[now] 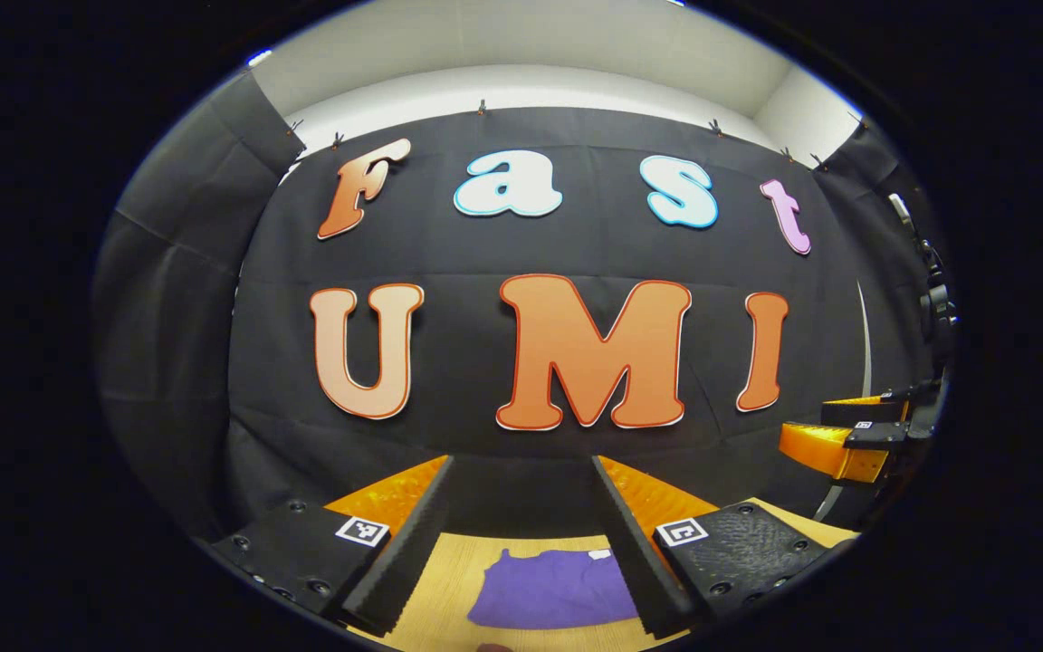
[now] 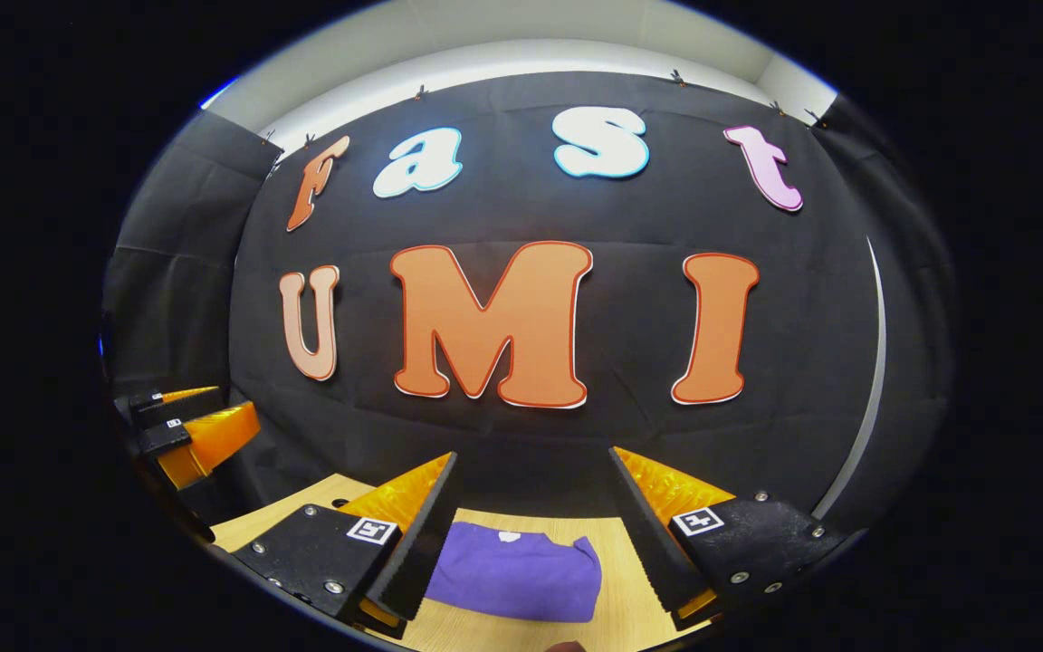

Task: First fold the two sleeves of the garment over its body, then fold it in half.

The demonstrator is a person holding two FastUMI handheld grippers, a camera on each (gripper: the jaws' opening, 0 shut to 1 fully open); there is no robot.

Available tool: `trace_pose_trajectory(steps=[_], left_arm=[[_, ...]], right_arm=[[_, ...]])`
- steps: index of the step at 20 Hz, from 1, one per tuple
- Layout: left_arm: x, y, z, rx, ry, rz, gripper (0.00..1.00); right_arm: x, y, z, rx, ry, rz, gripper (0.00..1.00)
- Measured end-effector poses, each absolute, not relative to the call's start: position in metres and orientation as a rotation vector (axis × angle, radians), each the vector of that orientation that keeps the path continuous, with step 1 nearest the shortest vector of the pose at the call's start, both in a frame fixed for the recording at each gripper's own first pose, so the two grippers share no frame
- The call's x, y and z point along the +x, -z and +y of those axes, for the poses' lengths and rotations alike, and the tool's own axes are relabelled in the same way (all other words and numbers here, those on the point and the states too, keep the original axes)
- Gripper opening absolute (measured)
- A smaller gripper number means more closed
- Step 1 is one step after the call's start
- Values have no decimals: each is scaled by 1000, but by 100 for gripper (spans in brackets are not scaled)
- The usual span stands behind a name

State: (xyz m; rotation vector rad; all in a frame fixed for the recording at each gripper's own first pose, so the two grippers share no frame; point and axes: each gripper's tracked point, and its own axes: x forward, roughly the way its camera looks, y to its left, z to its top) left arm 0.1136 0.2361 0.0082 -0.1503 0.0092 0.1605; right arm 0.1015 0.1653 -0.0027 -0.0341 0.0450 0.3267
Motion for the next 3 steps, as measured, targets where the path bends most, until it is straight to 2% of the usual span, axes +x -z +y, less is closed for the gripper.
trace_pose_trajectory(steps=[1, 3], left_arm=[[110, -5, 236, -145, -164, 18, 92], [111, 2, 233, -149, -161, 37, 92]], right_arm=[[101, 6, 165, -33, -327, 48, 100], [99, 11, 163, -36, -327, 54, 100]])
